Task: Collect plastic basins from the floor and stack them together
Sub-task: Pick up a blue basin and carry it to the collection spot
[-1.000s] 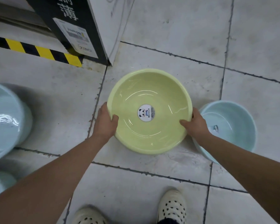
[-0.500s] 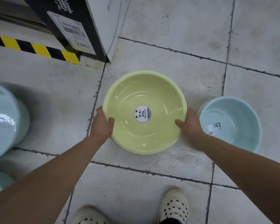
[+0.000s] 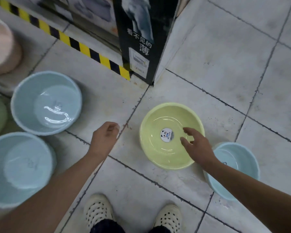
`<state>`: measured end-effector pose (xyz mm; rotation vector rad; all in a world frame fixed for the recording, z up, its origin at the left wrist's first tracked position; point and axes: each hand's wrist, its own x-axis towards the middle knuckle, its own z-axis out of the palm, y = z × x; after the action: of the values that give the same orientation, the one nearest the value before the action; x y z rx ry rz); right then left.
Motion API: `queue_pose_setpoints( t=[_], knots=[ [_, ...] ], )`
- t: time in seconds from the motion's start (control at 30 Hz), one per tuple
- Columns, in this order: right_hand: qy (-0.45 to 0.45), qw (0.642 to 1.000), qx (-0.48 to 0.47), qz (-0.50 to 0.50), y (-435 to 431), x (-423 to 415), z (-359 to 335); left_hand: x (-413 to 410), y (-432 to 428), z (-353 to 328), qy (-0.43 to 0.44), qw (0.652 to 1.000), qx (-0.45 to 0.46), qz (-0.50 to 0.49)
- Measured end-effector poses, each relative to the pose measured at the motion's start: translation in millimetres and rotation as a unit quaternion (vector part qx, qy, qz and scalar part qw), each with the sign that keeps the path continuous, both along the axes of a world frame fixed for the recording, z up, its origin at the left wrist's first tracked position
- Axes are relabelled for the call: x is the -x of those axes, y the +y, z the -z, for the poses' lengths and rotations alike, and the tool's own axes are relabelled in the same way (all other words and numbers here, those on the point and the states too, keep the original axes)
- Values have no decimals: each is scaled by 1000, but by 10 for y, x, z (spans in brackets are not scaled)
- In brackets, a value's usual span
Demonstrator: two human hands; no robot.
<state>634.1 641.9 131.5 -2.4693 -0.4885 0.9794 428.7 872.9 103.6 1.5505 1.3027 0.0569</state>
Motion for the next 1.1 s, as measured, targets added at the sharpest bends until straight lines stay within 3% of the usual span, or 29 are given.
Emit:
queue_pose_setpoints(
  t=[0.27, 0.53, 0.67, 0.8, 1.1],
  knots=[
    [23, 985, -25, -166, 1112, 809, -1106, 1132, 194, -1219, -3, 982, 36, -186],
    [46, 945, 15, -323, 1812, 1839, -2116, 2496, 204, -2310, -19, 923, 67, -380],
    [57, 932, 41, -356, 2078, 2265, -2465, 3122, 209, -2676, -7, 894, 86, -439],
    [49, 932, 62, -353, 2373, 2601, -2711, 3577, 268, -2857, 7, 885, 113, -452],
    [63, 947, 56, -310, 3169, 2932, -2852, 3783, 736, -2968, 54, 909, 182, -370]
  ],
)
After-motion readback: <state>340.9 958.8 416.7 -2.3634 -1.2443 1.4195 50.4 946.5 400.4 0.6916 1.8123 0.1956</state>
